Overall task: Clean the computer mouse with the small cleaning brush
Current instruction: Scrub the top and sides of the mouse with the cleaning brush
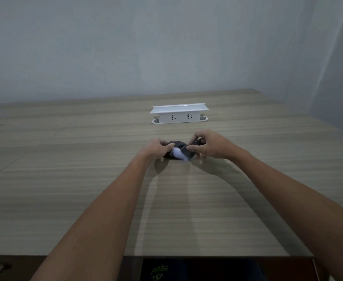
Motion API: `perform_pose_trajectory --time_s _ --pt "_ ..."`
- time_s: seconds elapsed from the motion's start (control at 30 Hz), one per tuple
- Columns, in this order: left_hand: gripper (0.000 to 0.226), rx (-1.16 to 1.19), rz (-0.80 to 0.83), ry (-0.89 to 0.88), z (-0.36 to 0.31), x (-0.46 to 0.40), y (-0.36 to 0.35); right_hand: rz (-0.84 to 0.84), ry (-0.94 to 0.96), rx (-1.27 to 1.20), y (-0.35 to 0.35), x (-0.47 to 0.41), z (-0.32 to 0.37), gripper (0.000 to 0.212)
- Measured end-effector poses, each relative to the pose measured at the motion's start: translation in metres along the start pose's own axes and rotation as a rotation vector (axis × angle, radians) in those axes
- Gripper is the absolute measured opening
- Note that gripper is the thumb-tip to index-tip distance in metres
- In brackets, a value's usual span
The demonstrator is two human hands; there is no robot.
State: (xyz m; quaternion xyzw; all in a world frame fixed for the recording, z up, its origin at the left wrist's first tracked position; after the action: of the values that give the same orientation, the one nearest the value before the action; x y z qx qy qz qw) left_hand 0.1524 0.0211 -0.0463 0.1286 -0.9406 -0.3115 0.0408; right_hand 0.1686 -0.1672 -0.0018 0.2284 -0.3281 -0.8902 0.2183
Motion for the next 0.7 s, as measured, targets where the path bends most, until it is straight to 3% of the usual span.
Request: perform_pose_trajectory --time_s 0.07,0.13,0.23,0.3,0.4,0.43,0.57,0.63,0.7 --pt "0.03 -0.017 0.007 -0.005 -0.001 0.0 -0.001 -0.166 0.006 0.203 0.015 -0.007 -0.004 0.008" --pt "0.031 -0.023 0.004 -0.005 -0.003 0.001 0.0 -0.218 0.028 0.217 0.021 -0.007 0.002 0.009" --pt "0.031 -0.017 0.012 0.001 -0.004 0.001 0.0 0.026 0.025 -0.059 0.001 -0.003 0.012 0.016" --pt "0.032 -0.01 0.016 -0.002 -0.002 0.0 0.0 0.052 -0.011 -0.02 -0.004 -0.003 0.008 0.017" --pt "0.033 -0.016 0.03 0.0 -0.003 0.0 -0.001 -0.227 -0.038 0.305 0.024 -0.011 0.0 0.014" --pt "0.033 -0.021 0.028 -0.002 -0.004 0.0 -0.001 -0.262 -0.034 0.298 0.028 -0.012 0.002 0.013" --pt "0.033 -0.031 0.013 -0.019 -0.005 -0.002 0.0 0.017 0.0 -0.019 0.005 -0.011 0.022 0.014" --pt "0.032 -0.025 0.015 -0.024 -0.005 -0.002 0.0 0.049 -0.016 0.096 -0.001 -0.016 0.02 0.014" --pt "0.032 -0.015 0.027 -0.02 -0.006 0.0 -0.002 -0.071 -0.021 0.351 0.008 -0.022 0.016 0.013"
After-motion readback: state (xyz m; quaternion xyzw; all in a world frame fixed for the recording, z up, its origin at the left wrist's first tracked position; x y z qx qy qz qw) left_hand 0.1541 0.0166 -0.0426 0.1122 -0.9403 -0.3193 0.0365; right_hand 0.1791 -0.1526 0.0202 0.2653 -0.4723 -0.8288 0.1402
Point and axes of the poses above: each hand's wrist, its own x-axis away from the middle knuckle, its own y-axis out of the back of the hand, z = x × y, the point moved 9 cm from there along -x, towards the middle knuckle, and after that the axes turned 3 degrees about -z, right-handed, at the moved point
